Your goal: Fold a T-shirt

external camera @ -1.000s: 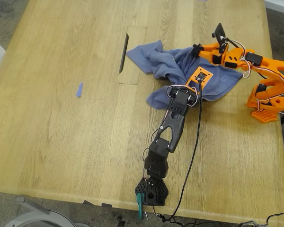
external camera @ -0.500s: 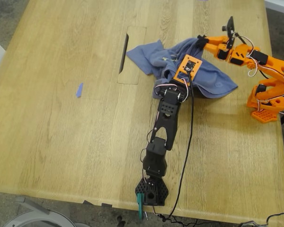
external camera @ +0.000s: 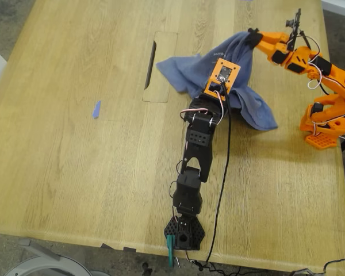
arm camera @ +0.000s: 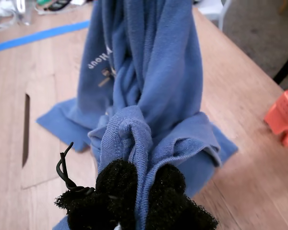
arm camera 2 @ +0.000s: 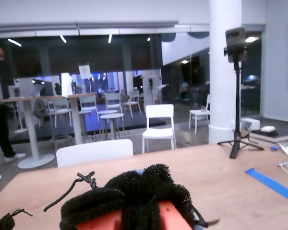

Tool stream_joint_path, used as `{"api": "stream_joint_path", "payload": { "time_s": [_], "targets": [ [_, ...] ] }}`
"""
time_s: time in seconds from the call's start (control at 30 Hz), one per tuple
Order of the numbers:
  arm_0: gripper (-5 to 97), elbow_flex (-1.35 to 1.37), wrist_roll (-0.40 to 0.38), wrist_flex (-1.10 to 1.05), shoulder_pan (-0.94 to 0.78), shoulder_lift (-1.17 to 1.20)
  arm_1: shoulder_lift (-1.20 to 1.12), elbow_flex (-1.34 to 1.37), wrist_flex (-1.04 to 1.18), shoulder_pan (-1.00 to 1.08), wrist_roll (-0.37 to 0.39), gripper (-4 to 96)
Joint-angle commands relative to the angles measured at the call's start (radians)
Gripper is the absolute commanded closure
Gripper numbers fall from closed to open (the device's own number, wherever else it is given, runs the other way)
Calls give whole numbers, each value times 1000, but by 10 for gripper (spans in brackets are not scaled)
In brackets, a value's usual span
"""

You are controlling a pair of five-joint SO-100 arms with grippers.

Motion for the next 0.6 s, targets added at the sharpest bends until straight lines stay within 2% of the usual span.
{"api": "stream_joint_path", "payload": {
  "time_s": [0.0,0.33,0.57],
  "targets": [
    [917,-124,6,-72,-41,158,-5,-143,-29,23,-8,912],
    [917,-245,8,-141,-138,169,-66,-301,-8,67,-9,912],
    [917,-247,9,-275,-138,173,-123,-411,-31,78,-18,912]
  ]
}}
